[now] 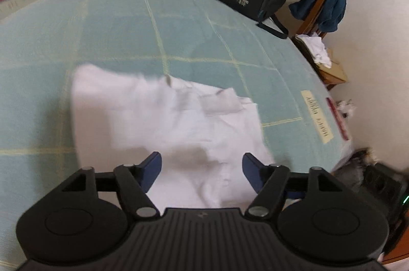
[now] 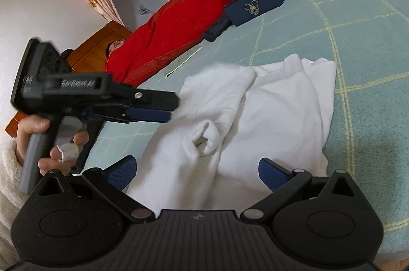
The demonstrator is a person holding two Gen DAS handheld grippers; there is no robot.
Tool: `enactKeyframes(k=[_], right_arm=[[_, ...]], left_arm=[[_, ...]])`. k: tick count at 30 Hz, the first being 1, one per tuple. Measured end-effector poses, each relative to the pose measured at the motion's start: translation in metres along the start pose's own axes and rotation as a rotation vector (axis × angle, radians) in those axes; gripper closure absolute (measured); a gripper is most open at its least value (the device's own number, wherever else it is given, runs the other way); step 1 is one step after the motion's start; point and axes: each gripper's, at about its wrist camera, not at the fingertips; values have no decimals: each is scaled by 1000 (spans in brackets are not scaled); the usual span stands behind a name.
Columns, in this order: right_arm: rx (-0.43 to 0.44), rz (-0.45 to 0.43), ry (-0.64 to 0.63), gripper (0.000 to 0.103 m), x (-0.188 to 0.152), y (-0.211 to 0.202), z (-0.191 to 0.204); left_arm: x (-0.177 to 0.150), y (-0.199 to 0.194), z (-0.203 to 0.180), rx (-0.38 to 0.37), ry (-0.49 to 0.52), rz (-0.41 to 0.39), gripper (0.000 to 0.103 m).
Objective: Fold clothes
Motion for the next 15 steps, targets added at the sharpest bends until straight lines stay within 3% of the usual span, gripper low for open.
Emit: enactKeyframes(k=[8, 15], right_arm=[[87, 6, 117, 0, 5, -3, -16], [99, 19, 158, 0, 9, 0, -18]], left_arm=[[-53, -17, -8, 127, 160, -78, 26], [-94, -20, 2, 107, 88, -81, 25]])
Point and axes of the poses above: each gripper's, at about its wrist camera, not at the fingertips, and y roughly the way its jaws point, z to its left, x to its top, and after that the axes turned 1 degree about -z, right-handed
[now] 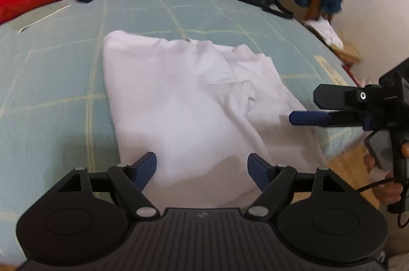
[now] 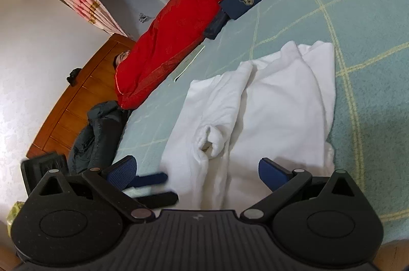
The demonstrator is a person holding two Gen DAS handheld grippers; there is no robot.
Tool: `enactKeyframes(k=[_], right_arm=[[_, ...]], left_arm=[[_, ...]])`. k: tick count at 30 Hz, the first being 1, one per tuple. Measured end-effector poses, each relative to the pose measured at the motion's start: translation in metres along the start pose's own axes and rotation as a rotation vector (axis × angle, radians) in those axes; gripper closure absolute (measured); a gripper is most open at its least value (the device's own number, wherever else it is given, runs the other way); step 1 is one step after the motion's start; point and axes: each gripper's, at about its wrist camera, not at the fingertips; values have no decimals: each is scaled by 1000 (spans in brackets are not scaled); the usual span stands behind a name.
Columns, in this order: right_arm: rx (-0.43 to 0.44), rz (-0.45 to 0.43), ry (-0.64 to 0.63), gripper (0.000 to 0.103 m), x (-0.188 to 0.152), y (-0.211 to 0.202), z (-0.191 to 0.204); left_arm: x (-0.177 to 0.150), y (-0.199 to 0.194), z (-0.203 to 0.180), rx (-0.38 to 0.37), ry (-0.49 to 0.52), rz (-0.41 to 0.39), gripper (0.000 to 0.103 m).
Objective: Fold clothes
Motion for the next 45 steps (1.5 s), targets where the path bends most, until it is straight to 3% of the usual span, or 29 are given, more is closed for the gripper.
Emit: enactKeyframes(k=[4, 10, 15, 20, 23, 27, 31, 36, 39, 45], right_arm=[[41, 21, 32, 0, 10, 5, 1], [66, 43, 23, 0, 26, 21, 11], [121, 71, -33, 0, 38, 37, 38], [100, 130, -92, 0, 44, 72, 58], [56, 195, -101, 0, 38, 91, 58], [-73, 271, -172, 0, 17, 87, 53], [-154, 261, -174, 0, 5, 60, 46], [-43, 151, -184, 0, 17, 34, 61], [-40, 112, -152, 0, 31, 34, 54], [-53, 156, -13, 0, 35, 58, 16]], left_arm=[[-1, -21, 1, 87, -8, -71, 20], [-7, -36, 0, 224, -9, -110, 19], [-14, -31, 9, 290, -29, -68, 18], [-21, -23, 17, 360, -43, -16, 18], [-25, -24, 23, 373, -59, -7, 18], [-29, -29, 29, 360, -78, -22, 16], [-32, -31, 31, 359, -92, -34, 16], [-32, -36, 29, 360, -94, -53, 16], [-32, -43, 28, 356, -95, -74, 16], [-32, -46, 28, 348, -108, -92, 15]])
Point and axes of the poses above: each gripper's, at about its wrist camera, not at the fingertips, and y roughly the way its jaws point, z to its left, x to its top, and after that the axes turned 1 degree about -z, right-handed
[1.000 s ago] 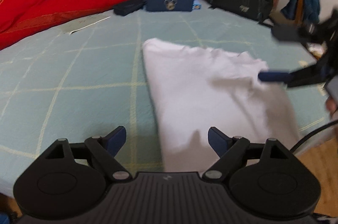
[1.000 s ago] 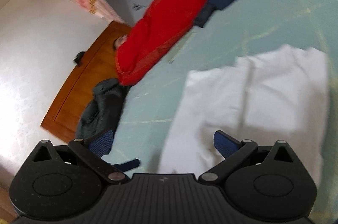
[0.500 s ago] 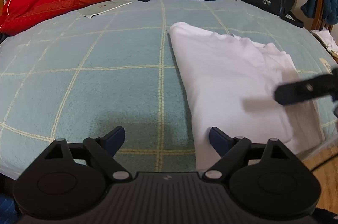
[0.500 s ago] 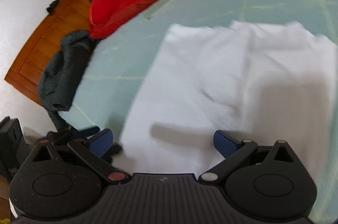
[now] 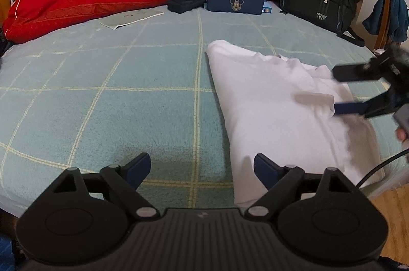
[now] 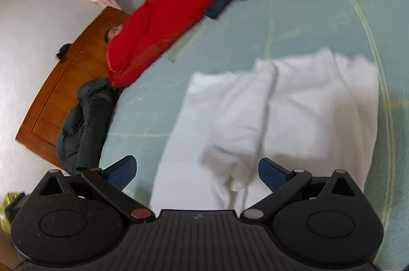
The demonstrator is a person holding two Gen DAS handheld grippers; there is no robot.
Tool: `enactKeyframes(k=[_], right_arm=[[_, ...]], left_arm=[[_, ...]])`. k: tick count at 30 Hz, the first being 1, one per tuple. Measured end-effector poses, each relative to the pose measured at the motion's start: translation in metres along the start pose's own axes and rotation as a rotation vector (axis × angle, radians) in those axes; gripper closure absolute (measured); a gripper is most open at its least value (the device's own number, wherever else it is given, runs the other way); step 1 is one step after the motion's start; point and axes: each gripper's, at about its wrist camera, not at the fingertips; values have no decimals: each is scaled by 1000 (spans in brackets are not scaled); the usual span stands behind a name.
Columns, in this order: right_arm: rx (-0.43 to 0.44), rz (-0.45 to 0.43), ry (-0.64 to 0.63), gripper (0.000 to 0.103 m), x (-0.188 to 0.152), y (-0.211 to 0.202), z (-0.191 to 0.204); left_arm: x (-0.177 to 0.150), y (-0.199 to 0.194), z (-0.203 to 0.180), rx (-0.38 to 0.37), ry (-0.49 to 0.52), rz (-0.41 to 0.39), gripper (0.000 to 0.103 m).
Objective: Fold clothes
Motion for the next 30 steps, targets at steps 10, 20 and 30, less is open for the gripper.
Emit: enactKeyframes(k=[10, 20, 30], right_arm=[[36, 11, 75, 0, 12, 31, -13], [72, 48, 38, 0, -5, 29, -4], [98, -9, 58, 0, 14, 44, -9]], left_arm=[[-2, -2, 2, -40, -21, -16, 15], [-4, -8, 9, -99, -56, -40, 15], [-4, -19, 0, -198, -40, -66, 14]])
Point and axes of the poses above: each gripper's, at about its wrist camera, not at the fingertips, and y roughly the way its jaws point, z to its left, x to its top, and after that the axes turned 1 degree about -z, right-handed
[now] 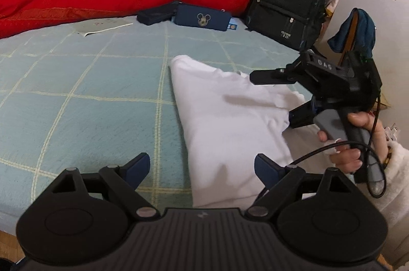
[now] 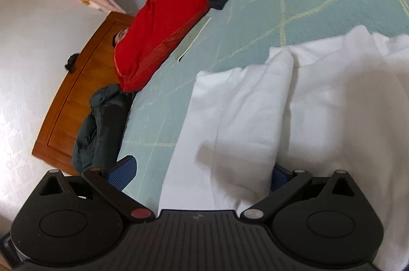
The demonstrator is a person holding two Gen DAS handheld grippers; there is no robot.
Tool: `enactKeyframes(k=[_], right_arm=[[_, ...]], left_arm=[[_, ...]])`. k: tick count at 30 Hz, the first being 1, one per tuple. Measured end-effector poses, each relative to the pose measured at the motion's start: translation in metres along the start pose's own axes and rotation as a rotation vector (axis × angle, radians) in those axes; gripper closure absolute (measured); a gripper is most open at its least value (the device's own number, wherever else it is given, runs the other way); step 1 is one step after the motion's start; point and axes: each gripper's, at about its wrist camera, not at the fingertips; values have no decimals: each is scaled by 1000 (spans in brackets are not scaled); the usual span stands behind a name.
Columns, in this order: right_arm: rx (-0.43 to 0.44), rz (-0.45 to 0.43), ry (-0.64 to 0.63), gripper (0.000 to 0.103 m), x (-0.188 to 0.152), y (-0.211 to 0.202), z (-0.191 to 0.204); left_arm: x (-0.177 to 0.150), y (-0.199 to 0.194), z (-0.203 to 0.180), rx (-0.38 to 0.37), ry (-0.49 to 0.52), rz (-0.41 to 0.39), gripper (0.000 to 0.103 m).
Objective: Fold clothes
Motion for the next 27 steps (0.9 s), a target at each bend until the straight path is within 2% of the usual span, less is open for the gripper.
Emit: enactKeyframes(k=[5, 10, 13, 15, 16, 18, 20, 22, 24, 25, 26, 27], right_arm=[[45, -10, -51, 0, -15, -8, -3], [70, -73, -20, 0, -12, -4, -21], [25, -108, -57, 14, -17, -5, -22], [-15, -133, -90, 34, -23, -8, -25], [-17, -143, -95, 38, -25, -10, -28], [-24, -159, -84, 56, -26, -13, -35], [-39, -160, -62, 57, -24, -14, -38], [-74, -144, -75, 53, -21, -12, -27], [-102, -133, -126, 39, -21, -9, -17], [-117, -131, -155, 39, -23, -7, -13], [-132, -128, -184, 46, -24, -6, -8], [-148, -124, -210, 66, -24, -5, -4]], left_arm=[[2, 0, 1, -15, -7, -9, 14], [1, 0, -3, -30, -2, -13, 14], [1, -1, -4, -33, -2, -17, 14], [0, -1, -5, -37, 1, -16, 14], [-1, -1, -5, -38, 4, -15, 14], [-1, -1, -7, -40, 7, -13, 14], [-1, -1, -8, -43, 10, -12, 14], [-1, -2, -8, -44, 13, -15, 14], [-1, -2, -8, -45, 9, -17, 14], [-1, -2, -7, -43, 8, -16, 14], [-1, -2, -6, -42, 6, -16, 14], [-1, -2, -6, -38, 6, -14, 14]])
Point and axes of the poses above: each gripper's, at about its wrist camera, not at the fingertips, and y roughly the way its jaws point, z to its left, x to its top, and after that the axes turned 1 degree about -z, right-handed
